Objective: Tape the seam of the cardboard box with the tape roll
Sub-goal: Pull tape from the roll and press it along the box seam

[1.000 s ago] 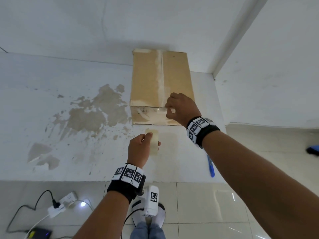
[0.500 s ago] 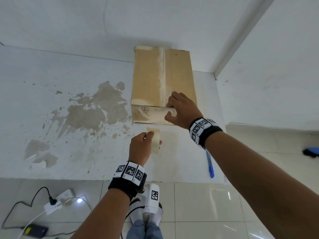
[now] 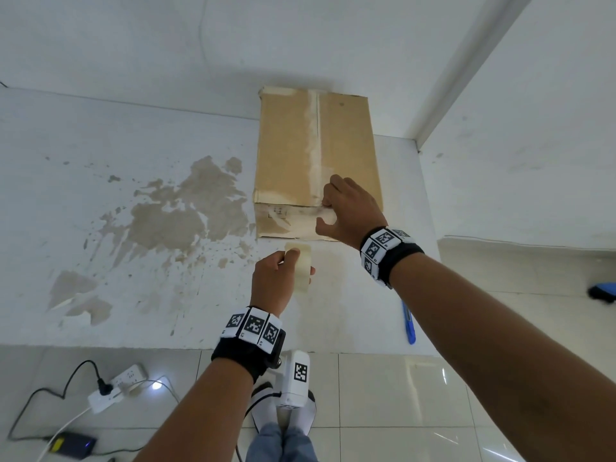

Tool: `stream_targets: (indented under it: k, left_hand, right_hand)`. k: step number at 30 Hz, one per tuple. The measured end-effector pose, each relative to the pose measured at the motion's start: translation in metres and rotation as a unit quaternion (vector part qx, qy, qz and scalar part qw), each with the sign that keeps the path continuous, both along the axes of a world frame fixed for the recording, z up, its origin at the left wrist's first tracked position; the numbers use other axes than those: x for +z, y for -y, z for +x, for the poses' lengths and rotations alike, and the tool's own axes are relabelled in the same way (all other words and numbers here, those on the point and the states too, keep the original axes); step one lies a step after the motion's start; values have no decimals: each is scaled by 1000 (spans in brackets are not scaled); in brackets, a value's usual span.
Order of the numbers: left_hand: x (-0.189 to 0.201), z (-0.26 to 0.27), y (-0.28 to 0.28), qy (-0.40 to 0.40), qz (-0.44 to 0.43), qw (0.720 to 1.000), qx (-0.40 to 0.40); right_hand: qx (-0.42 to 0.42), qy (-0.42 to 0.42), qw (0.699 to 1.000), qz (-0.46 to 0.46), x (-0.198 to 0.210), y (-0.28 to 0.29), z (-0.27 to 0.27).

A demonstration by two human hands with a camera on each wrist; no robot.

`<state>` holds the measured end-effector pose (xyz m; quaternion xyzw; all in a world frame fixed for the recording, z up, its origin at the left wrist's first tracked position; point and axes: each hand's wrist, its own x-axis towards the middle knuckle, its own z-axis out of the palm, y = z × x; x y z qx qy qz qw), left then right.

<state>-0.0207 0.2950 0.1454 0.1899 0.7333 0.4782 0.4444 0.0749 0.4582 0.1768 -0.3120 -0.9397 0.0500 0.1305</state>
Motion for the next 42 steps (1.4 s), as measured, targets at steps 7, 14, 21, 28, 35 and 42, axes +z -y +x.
stream_targets:
  k: [7,14,21,28,35,42]
  left_hand:
    - [0,0,-2,4,-1,1000,-5]
    - [-1,-3,0,-1,-4,1000,-7]
    - [1,-3,-2,3,-3,1000,-1]
    - [3,-2,-3,3,-6,1000,1]
    - [4,0,-1,-5,-8,1000,-8]
    - [9,-1,-3,-14,-13,1000,-11]
  right_hand:
    - [-13,-22,1000,0,0,-2,-4]
    - [-27,-21,999,21,-7,3,-5]
    - [-45,-55,997,6,-5,2,-7]
    - [-61,-23,997,28,-9,1,-12]
    - [-49,-15,998,24,-5,5,-8]
    - [-70,-15,997,38,-7,4,-12]
